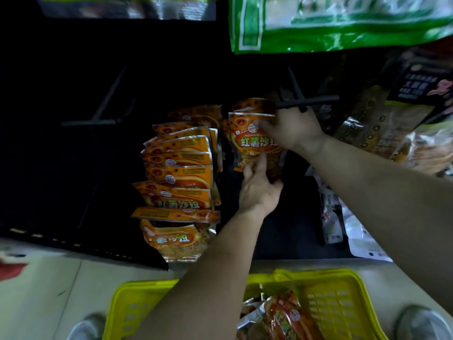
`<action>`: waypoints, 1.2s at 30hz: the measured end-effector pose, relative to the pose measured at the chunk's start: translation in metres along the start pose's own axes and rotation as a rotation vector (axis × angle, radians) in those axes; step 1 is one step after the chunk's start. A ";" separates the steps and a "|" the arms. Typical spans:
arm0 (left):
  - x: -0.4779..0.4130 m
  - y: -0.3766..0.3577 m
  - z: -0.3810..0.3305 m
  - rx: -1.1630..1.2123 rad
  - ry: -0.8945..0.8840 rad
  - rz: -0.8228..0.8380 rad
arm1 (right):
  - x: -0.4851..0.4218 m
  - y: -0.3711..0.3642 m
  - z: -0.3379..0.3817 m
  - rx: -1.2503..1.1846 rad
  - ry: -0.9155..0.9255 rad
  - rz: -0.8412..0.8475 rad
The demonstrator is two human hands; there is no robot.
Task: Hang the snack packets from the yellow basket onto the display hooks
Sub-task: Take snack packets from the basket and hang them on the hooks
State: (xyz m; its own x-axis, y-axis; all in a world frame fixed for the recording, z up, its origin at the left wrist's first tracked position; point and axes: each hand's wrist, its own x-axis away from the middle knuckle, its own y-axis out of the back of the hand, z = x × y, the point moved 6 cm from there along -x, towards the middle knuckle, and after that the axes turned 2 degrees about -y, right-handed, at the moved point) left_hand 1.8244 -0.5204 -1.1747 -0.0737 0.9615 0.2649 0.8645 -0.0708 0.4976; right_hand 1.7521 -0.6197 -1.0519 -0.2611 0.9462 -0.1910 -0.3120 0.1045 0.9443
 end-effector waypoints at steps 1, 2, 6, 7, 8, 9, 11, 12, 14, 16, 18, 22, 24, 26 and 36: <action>0.007 0.004 -0.002 -0.005 -0.006 -0.008 | 0.007 0.008 0.002 -0.019 0.007 -0.031; 0.015 0.008 -0.003 -0.009 -0.010 -0.016 | 0.013 0.016 0.004 -0.035 0.011 -0.055; 0.048 0.026 -0.007 -0.015 -0.015 -0.046 | 0.042 0.045 0.011 -0.057 -0.025 -0.041; 0.057 0.030 -0.009 -0.018 -0.020 -0.052 | 0.050 0.052 0.012 -0.070 -0.037 -0.033; 0.068 0.034 -0.011 -0.014 -0.021 -0.056 | 0.060 0.060 0.015 -0.088 -0.042 -0.027; 0.079 0.038 -0.012 -0.004 -0.020 -0.058 | 0.071 0.067 0.019 -0.111 -0.042 -0.022; 0.104 0.047 -0.014 -0.004 -0.024 -0.059 | 0.097 0.082 0.025 -0.158 -0.040 -0.014; 0.118 0.052 -0.014 -0.020 -0.029 -0.060 | 0.110 0.088 0.028 -0.180 -0.045 -0.007; 0.146 0.060 -0.012 -0.049 -0.032 -0.056 | 0.140 0.098 0.033 -0.215 -0.063 0.014; 0.175 0.067 -0.007 -0.046 -0.029 -0.051 | 0.170 0.106 0.036 -0.250 -0.085 0.025; 0.202 0.072 -0.001 -0.058 -0.024 -0.059 | 0.199 0.108 0.036 -0.273 -0.110 0.041; 0.247 0.074 0.013 -0.099 -0.024 -0.063 | 0.254 0.098 0.030 -0.286 -0.171 0.094; 0.265 0.069 0.024 -0.106 0.008 -0.046 | 0.280 0.088 0.025 -0.315 -0.212 0.115; 0.281 0.062 0.036 -0.163 0.021 -0.032 | 0.306 0.073 0.020 -0.345 -0.256 0.142; 0.301 0.030 0.141 -0.411 0.217 0.175 | 0.418 -0.063 -0.001 -0.240 -0.375 0.561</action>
State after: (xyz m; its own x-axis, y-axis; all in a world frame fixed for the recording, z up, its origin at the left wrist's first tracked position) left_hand 1.8986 -0.1958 -1.1966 -0.0845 0.8511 0.5181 0.6089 -0.3675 0.7030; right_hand 1.6614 -0.2314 -1.1911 -0.1230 0.8837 0.4516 -0.4263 -0.4580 0.7801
